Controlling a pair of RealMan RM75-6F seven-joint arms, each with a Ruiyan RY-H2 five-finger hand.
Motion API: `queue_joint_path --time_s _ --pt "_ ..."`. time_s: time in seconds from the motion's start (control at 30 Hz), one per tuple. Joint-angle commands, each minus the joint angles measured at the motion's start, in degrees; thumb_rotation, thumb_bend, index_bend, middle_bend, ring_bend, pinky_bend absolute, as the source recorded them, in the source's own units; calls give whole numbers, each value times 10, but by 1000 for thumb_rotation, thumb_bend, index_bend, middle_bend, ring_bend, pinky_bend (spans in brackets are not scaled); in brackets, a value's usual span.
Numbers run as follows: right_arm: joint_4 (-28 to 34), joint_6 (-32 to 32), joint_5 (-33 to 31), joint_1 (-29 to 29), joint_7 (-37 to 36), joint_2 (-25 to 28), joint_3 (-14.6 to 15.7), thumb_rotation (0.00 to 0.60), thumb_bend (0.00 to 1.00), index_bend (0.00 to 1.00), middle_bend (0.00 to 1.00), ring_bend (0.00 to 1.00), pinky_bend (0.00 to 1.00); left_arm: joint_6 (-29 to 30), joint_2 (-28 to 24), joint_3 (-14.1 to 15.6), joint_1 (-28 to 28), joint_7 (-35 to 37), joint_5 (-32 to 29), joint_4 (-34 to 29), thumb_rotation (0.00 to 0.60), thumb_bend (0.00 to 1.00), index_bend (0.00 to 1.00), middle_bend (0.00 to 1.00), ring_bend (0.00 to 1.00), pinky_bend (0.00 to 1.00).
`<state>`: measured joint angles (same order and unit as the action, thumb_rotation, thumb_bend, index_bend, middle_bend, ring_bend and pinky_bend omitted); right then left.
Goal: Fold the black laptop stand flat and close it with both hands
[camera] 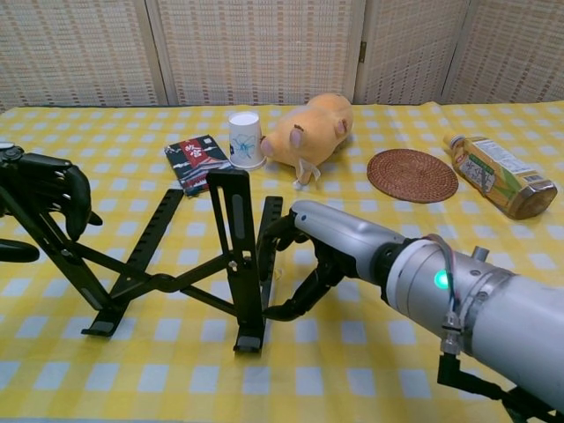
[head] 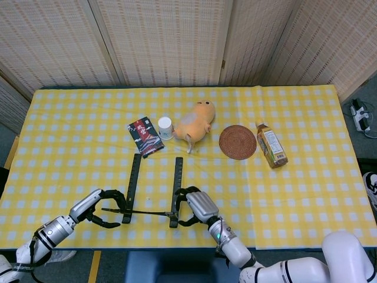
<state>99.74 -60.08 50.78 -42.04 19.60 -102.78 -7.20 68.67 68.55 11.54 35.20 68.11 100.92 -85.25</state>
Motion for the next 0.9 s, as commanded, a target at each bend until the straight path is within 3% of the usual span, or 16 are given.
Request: queue_joint_path --time_s 0.03,0.67,0.9 --pt "-4 3 -1 1 -2 -5 -3 600 228 557 253 206 127 -1 0 0 0 0 1 0 600 180 465 528 468 229" --pt "-37 12 -11 5 -2 -39 -20 600 232 621 285 219 126 4 1 3 -2 4 3 5 600 179 462 528 463 225" --pt "-41 15 -14 5 2 -45 -22 600 279 628 292 218 126 5 3 4 -2 7 4 8 600 180 460 528 462 224"
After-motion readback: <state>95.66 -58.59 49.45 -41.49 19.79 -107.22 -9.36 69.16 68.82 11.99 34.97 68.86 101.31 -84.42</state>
